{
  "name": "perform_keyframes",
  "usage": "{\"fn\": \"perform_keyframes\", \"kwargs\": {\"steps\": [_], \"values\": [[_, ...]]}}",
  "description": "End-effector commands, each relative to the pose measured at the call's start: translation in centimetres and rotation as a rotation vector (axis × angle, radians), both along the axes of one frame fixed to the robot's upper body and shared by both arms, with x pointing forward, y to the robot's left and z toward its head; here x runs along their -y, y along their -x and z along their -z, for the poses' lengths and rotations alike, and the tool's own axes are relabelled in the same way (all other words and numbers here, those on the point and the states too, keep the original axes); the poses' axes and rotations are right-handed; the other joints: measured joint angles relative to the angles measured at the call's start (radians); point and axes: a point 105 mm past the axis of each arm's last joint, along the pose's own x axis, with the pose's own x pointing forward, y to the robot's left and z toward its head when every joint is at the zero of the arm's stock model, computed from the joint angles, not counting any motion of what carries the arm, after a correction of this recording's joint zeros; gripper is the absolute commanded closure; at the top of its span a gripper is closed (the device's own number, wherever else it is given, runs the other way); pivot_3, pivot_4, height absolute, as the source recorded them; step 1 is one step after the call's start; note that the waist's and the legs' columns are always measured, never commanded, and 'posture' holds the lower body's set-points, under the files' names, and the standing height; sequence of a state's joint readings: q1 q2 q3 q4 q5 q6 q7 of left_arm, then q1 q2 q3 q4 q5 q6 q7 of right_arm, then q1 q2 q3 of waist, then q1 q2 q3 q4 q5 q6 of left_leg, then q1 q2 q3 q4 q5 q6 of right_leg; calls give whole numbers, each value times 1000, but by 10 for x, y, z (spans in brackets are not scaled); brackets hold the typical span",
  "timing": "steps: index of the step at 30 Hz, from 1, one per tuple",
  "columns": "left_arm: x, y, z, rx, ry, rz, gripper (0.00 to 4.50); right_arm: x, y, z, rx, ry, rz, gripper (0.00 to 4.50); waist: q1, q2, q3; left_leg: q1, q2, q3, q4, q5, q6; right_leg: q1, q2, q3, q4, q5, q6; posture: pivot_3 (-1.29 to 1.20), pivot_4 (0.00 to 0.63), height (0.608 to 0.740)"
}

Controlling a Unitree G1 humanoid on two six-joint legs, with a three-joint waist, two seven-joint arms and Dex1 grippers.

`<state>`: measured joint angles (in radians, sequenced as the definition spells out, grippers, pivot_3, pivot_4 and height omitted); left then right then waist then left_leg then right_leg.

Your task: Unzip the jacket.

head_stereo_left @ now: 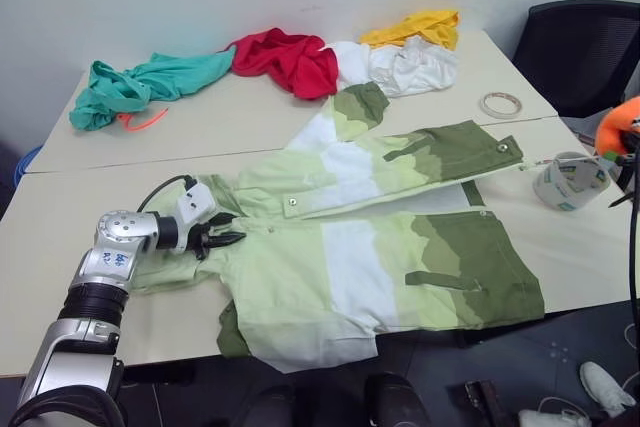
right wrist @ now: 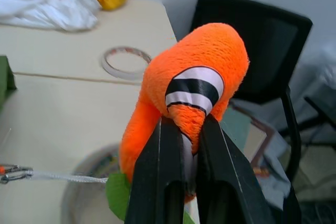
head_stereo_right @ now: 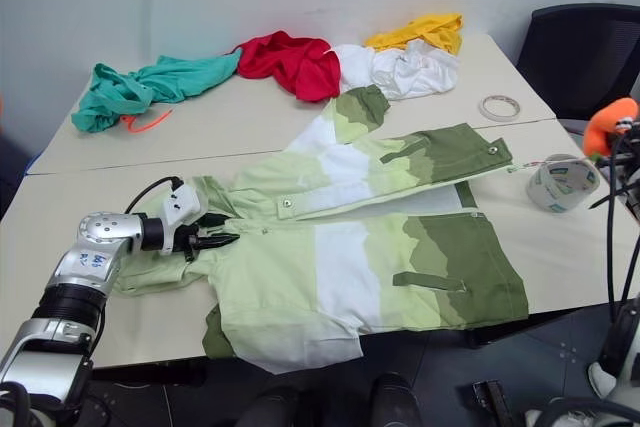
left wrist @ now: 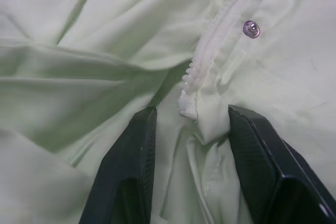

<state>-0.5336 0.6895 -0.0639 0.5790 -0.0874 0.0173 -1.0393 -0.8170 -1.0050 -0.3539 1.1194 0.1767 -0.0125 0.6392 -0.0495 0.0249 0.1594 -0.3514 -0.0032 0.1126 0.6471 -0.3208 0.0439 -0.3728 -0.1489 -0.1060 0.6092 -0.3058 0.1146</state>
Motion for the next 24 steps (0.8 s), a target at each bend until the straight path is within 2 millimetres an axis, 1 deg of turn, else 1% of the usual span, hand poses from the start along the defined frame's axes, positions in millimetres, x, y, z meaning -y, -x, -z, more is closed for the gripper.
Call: {"fn": "perform_keyframes", "kwargs": {"steps": [1, 3, 4, 6, 7, 8, 9, 10, 11, 13, 14, 15, 16, 17, 19, 21, 24], "values": [[-22, 26, 54, -193, -47, -78, 2398, 2, 3, -11, 55, -91, -18, 4500, -5, 2, -1, 0, 0, 0, 0, 0, -1, 0, 0, 0, 0, 0, 0, 0, 150, 740], [-12, 24, 40, -150, 36, -36, 2398, -13, -2, -8, 58, -141, -116, 4500, -9, 3, -1, 0, 0, 1, -1, -1, -1, -1, 0, 1, 1, 0, 0, 0, 150, 740], [-9, 24, 31, -119, 58, -3, 2437, -17, -3, -6, 52, -137, -141, 4177, -10, 3, 0, 0, 1, 1, -1, -1, -1, -1, 0, 1, 1, 0, 0, 0, 150, 740], [-7, 20, 10, -64, 118, -2, 2046, -25, -2, -7, 68, -79, -194, 3581, -9, 3, 0, -1, 2, 1, -1, -1, -2, -2, 1, 1, 1, 0, 0, 0, 150, 740], [-4, 20, -6, -28, 160, 17, 1874, -31, 0, -6, 54, -50, -245, 3267, -5, -1, 2, -1, 2, 1, -1, -1, -2, -3, 2, 0, 1, 0, 0, 0, 150, 740], [-3, 21, -16, -8, 186, 32, 1598, -36, 3, -4, 42, -31, -282, 2901, -4, -3, 4, -3, 2, 0, -1, -1, -2, -4, 2, -1, 2, 0, 0, 0, 150, 740], [-2, 23, -26, 15, 204, 48, 1302, -40, 5, -7, 56, 5, -315, 2594, -3, -6, 6, -5, 2, -1, 0, -1, -2, -4, 2, -2, 2, 0, 0, 0, 150, 740], [-2, 25, -32, 28, 215, 57, 972, -43, 7, -9, 68, 31, -335, 2245, -2, -8, 7, -7, 2, -1, 2, -2, -1, -5, 2, -2, 2, 0, 0, 0, 150, 740], [-3, 30, -50, 57, 234, 77, 636, -49, 16, -19, 91, 98, -411, 1861, 0, -9, 8, -9, 1, -1, 3, -2, 0, -5, 1, -2, 1, 0, 0, 0, 150, 740], [-5, 42, -77, 104, 254, 110, 22, -61, 30, -34, 118, 215, -537, 1188, 0, -14, 13, -13, 0, -3, 5, -4, 3, -7, 1, -3, 0, 0, 1, 0, 150, 740], [-7, 51, -89, 123, 260, 121, 0, -69, 37, -41, 115, 274, -610, 777, 1, -16, 16, -18, 0, -5, 8, -4, 3, -9, 1, -5, -1, 1, 1, 0, 150, 740], [-8, 56, -94, 130, 262, 124, 0, -74, 41, -44, 111, 305, -652, 430, 2, -14, 19, -21, 0, -6, 10, -5, 4, -10, 1, -6, -1, 1, 2, 0, 150, 740], [-11, 65, -98, 129, 259, 123, 0, -83, 45, -48, 108, 361, -715, 55, 3, -13, 21, -22, 0, -7, 11, -6, 5, -10, 1, -6, -1, 1, 2, 0, 150, 740], [-17, 73, -98, 117, 257, 114, 0, -93, 47, -50, 105, 396, -779, 19, 5, -12, 22, -22, 0, -7, 13, -7, 5, -9, 0, -7, -1, 1, 2, 0, 150, 740], [-30, 88, -89, 85, 218, 79, 0, -113, 50, -50, 103, 448, -893, 19, 2, -10, 24, -19, 0, -8, 13, -7, 5, -5, 1, -8, -3, 1, 2, 0, 150, 740], [-38, 97, -82, 77, 183, 53, 0, -124, 52, -47, 102, 468, -959, 19, 3, -11, 29, -18, 1, -8, 13, -8, 5, -3, 1, -9, -4, 1, 2, 0, 150, 740], [-53, 107, -70, 95, 148, -24, 0, -160, 53, -34, 97, 462, -1138, 19, 8, -15, 34, -18, 1, -10, 16, -8, 1, -5, 0, -9, -4, 1, 2, 0, 150, 740]]}}
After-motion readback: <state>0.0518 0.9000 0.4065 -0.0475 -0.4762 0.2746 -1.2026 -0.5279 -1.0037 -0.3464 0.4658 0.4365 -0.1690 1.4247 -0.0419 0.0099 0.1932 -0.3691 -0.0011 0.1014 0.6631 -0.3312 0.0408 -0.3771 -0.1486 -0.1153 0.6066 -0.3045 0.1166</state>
